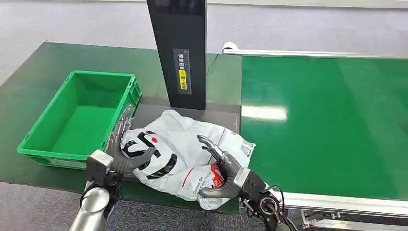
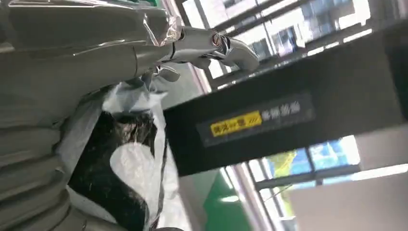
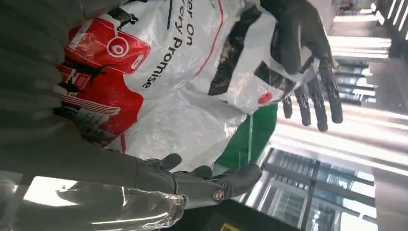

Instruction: Moved the parcel from conveyor to table for the left to box.

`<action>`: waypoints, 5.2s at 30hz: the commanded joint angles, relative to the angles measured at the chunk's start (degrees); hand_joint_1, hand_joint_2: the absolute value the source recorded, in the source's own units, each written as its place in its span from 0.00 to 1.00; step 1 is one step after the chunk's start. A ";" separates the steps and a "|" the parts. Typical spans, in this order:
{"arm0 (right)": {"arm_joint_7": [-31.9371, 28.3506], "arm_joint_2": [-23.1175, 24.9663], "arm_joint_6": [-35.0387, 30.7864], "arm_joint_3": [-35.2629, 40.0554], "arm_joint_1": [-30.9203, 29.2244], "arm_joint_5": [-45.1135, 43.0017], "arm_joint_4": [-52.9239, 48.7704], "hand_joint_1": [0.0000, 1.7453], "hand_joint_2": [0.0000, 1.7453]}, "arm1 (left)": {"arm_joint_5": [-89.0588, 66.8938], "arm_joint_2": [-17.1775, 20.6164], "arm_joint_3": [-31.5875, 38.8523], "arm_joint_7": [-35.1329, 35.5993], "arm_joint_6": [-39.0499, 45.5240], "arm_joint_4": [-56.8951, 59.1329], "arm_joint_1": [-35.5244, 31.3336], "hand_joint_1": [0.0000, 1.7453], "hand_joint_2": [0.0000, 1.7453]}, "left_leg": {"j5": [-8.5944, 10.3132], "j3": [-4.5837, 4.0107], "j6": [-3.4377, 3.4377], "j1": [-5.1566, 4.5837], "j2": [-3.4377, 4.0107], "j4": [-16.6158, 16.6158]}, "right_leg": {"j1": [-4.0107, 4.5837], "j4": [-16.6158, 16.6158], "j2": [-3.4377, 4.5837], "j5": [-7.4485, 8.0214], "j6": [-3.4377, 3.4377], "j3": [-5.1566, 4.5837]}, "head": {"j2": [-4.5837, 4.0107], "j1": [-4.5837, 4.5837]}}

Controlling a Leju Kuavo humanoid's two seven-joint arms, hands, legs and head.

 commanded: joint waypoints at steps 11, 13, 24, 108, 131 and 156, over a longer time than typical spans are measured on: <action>2.56 3.21 -0.19 -9.97 3.83 -6.82 -4.19 0.00 1.00 | -9.46 1.35 -6.97 2.06 1.78 10.30 -5.22 0.00 1.00 | 0.04 0.02 0.01 -0.02 -0.17 -0.05 | -0.03 -0.03 -0.09 -0.01 0.01 0.05 | 0.00 0.00; 2.32 3.45 -0.04 -10.90 4.80 -7.64 -5.24 0.00 1.00 | -9.91 1.21 -6.91 2.33 1.86 10.79 -5.52 0.00 1.00 | 0.05 0.07 0.01 -0.03 -0.16 -0.09 | -0.03 -0.06 -0.07 0.00 0.01 0.09 | 0.00 0.00; 1.41 5.16 0.28 -15.07 8.78 -10.88 -11.38 0.00 1.00 | -11.64 -1.12 -2.85 4.43 10.23 9.12 -4.36 0.00 1.00 | 0.01 0.10 0.02 -0.03 -0.15 -0.09 | -0.04 -0.06 -0.05 -0.03 0.02 0.11 | 0.00 0.00; 10.30 7.71 -2.72 -19.32 8.29 -15.10 -9.93 0.00 1.00 | -39.61 0.72 -23.07 18.56 -7.86 28.85 -14.17 0.00 1.00 | 0.03 0.15 0.02 -0.04 -0.14 -0.13 | -0.05 -0.12 -0.04 0.00 0.02 0.18 | 0.00 -0.02; 10.78 8.22 -2.93 -20.86 9.55 -14.33 -11.98 0.00 1.00 | -42.29 -0.52 -20.42 15.36 -4.63 25.35 -12.73 1.00 1.00 | 0.05 0.53 0.02 -0.05 -0.05 -0.18 | -0.07 -0.15 -0.01 0.05 0.03 0.59 | 0.00 0.00; 8.99 3.65 -4.47 -19.94 9.03 -18.74 -11.85 0.00 1.00 | -54.15 2.33 -12.46 9.50 38.43 -1.33 -12.81 1.00 1.00 | 0.03 0.02 0.02 0.00 -0.10 0.00 | -0.01 -0.03 -0.08 0.03 0.02 0.09 | 0.00 0.00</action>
